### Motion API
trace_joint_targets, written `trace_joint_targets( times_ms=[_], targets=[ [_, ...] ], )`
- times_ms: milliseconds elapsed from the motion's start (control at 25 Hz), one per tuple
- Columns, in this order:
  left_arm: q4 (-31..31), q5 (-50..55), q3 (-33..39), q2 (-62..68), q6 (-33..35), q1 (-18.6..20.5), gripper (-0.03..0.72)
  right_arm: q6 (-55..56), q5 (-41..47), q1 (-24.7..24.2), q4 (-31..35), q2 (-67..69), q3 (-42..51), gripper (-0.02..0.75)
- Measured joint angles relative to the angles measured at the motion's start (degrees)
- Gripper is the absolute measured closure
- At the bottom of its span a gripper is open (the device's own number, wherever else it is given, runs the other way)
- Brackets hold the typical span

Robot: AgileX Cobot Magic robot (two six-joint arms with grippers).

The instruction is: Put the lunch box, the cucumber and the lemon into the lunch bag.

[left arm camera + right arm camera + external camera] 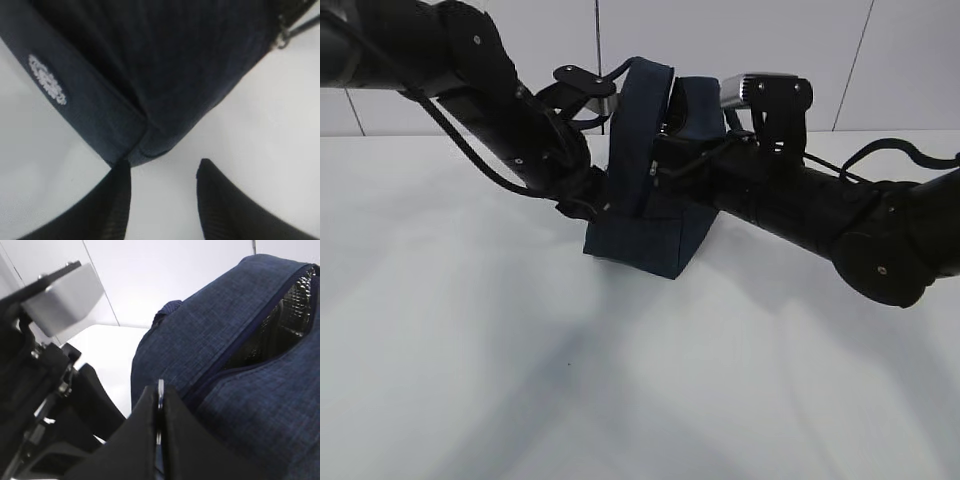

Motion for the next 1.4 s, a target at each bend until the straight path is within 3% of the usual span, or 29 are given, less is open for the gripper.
trace_joint_targets(
  times_ms=[400,560,640,1400],
  targets=[
    [-3.0,-8.6,0.0,1.6,2.6,-0.9,0.391,0.0,0.0,0.0,1.2,0.0,0.0,0.731],
    [-3.4,-9.0,0.0,2.2,2.6,-0.9,0.607,-0.1,0.1,0.0,1.7,0.0,0.0,0.731],
    [-3.4,-9.1,0.0,2.2,2.6,-0.9,0.670,-0.1,0.1,0.0,1.9,0.0,-0.1,0.731],
    [-3.3,-7.4,0.0,1.6,2.6,-0.9,0.687,-0.7,5.2,-0.5,2.8,0.0,-6.1,0.731]
  ],
)
